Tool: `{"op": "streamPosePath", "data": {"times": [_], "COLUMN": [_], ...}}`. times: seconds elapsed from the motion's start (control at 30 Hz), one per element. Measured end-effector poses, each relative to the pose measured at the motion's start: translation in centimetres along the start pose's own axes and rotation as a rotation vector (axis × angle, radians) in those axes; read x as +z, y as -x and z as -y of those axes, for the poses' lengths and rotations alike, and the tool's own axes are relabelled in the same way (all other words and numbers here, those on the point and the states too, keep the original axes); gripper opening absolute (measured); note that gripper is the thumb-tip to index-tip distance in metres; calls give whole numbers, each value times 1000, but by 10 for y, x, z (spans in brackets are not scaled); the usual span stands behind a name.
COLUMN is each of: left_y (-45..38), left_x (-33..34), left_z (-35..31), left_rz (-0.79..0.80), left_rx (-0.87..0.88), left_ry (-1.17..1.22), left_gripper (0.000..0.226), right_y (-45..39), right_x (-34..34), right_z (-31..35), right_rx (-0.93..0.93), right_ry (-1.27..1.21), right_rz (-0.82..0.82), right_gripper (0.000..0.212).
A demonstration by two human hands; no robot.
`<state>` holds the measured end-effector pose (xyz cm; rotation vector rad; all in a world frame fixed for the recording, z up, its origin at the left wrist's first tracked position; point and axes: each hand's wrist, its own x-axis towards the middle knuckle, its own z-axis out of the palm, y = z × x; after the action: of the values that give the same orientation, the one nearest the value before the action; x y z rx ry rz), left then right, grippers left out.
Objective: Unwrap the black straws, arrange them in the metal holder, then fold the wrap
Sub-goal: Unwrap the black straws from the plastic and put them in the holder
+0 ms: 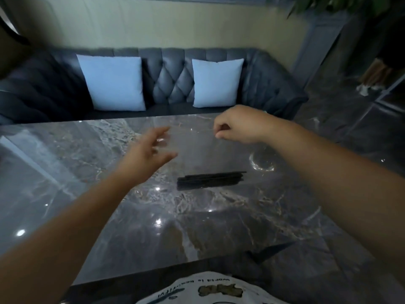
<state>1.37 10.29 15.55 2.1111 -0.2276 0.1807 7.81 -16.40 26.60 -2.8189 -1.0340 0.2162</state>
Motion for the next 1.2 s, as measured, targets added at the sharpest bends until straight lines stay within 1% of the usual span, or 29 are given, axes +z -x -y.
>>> {"op": "streamPosePath", "data": {"times": [0.07, 0.13, 0.2, 0.27, 0.37, 0.43, 0.5, 0.57, 0.63, 0.67, 0.73, 0.8, 0.93, 1.2], "left_y": [13, 25, 30, 27, 9, -6, -21, -35, -49, -57, -71, -82, -95, -107], "left_x": [12, 30, 47, 61, 77, 83, 85, 84, 86, 88, 93, 98, 110, 127], "left_z": [27, 51, 67, 74, 68, 61, 54, 47, 39, 35, 27, 22, 16, 10], "left_rz": [95, 223, 334, 362, 318, 231, 107, 27, 30, 48, 70, 52, -47, -79], "left_rx": [-140, -241, -283, -274, -294, -291, -287, -278, -280, -284, -288, -306, -329, -368], "left_ry": [106, 102, 43, 43, 115, 98, 71, 28, -18, -29, -94, -137, -55, -80], "left_gripper": [77, 86, 81, 70, 52, 43, 42, 46, 49, 46, 32, 24, 18, 19], "right_y": [-4, -7, -8, -9, -11, -13, -13, -13, -14, -15, -18, -21, -26, -27], "right_x": [-18, -36, -53, -70, -90, -102, -110, -117, -120, -121, -122, -121, -119, -96], "right_z": [-4, -9, -14, -19, -31, -41, -53, -66, -79, -87, -103, -120, -154, -215], "right_rx": [11, 7, 2, 10, 23, 29, 45, 44, 31, 27, 27, 27, 9, 0], "right_ry": [12, 45, 70, 80, 100, 86, 66, 53, 25, 3, -31, -67, -164, -318], "right_rz": [37, 38, 39, 39, 20, -9, -37, -51, -59, -62, -77, -97, -133, -190], "right_gripper": [7, 5, 4, 3, 3, 7, 10, 11, 10, 9, 9, 11, 11, 5]}}
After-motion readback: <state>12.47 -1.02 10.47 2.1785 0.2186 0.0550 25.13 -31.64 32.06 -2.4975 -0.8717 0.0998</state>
